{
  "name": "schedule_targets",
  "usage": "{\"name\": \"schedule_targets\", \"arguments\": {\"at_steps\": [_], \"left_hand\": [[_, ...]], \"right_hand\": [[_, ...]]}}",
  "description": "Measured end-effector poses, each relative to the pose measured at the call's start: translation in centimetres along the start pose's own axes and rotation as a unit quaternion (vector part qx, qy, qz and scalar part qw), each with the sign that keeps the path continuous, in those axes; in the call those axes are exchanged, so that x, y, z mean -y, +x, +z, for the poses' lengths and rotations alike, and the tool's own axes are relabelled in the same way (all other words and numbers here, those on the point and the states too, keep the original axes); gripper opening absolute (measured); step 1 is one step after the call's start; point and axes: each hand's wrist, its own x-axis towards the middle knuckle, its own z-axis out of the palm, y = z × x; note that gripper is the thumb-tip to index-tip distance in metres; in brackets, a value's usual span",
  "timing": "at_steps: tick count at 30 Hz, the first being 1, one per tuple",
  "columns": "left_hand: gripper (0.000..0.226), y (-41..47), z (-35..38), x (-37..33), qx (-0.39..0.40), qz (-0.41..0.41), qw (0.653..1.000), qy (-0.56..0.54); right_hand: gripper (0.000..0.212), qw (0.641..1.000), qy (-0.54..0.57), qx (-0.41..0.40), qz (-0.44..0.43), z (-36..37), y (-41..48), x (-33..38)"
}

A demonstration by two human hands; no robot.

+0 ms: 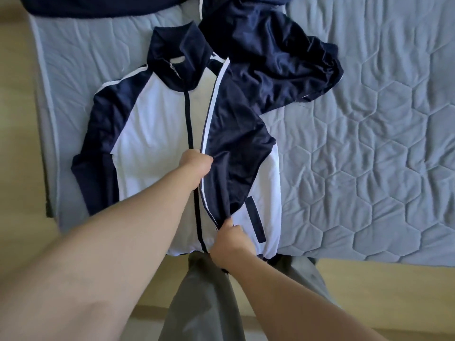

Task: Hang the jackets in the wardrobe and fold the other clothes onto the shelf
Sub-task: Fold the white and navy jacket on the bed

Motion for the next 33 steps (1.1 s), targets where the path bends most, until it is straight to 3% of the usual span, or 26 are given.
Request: {"name": "schedule_targets", "arguments": {"at_steps": [4, 7, 9, 11, 13, 16, 18, 20, 23, 28, 30, 32, 33], "left_hand": [[0.019, 0.6, -0.9, 1.3, 0.05, -0.005, 0.998, 0.039], [0.022, 0.5, -1.3, 1.6, 0.05, 0.041, 0.995, 0.073], [0.019, 0.1, -1.3, 2.3, 0.054, 0.059, 0.989, 0.121], [0.015, -0.1, -1.1, 3.7, 0.056, 0.063, 0.979, 0.188], [0.015, 0.0, -0.9, 5.2, 0.065, 0.06, 0.973, 0.214], [0.037, -0.3, -1.0, 7.8, 0.102, 0.039, 0.973, 0.205], [0.033, -1.0, -1.0, 9.7, 0.123, 0.028, 0.973, 0.193], [0.023, -1.6, -0.9, 11.5, 0.124, 0.034, 0.969, 0.212], [0.025, -2.4, -0.1, 13.9, 0.088, 0.053, 0.976, 0.191], [0.044, -3.7, 1.3, 16.7, 0.107, 0.0, 0.984, 0.144], [0.027, -4.2, 1.8, 17.7, 0.111, -0.008, 0.985, 0.128], [0.008, -4.3, 2.0, 18.5, 0.104, -0.037, 0.993, 0.038], [0.019, -4.2, 2.0, 18.8, 0.105, -0.058, 0.993, -0.018]], "right_hand": [[0.068, 0.996, -0.081, 0.014, 0.043, 1.5, 0.3, 0.7], [0.068, 0.995, -0.086, 0.044, 0.015, 2.7, 0.3, 1.8], [0.059, 0.996, -0.043, 0.084, -0.005, 3.0, 0.5, 2.7], [0.03, 0.996, 0.026, 0.09, -0.009, 2.8, 0.9, 3.2], [0.003, 0.996, 0.093, 0.011, -0.01, 1.9, 1.6, 2.8], [0.02, 0.958, 0.219, -0.181, 0.022, -1.3, 3.4, 1.4], [0.027, 0.912, 0.321, -0.249, 0.055, -3.9, 4.8, 0.3], [0.033, 0.89, 0.386, -0.234, 0.071, -5.8, 6.0, -0.7], [0.045, 0.899, 0.403, -0.155, 0.073, -6.6, 7.0, -1.4], [0.017, 0.93, 0.332, -0.08, 0.138, -4.0, 6.9, -1.0], [0.017, 0.921, 0.352, -0.053, 0.16, -2.5, 6.7, -0.8], [0.022, 0.893, 0.413, -0.048, 0.174, -1.4, 6.7, -1.0], [0.026, 0.874, 0.449, -0.053, 0.176, -1.0, 6.8, -1.2]]}}
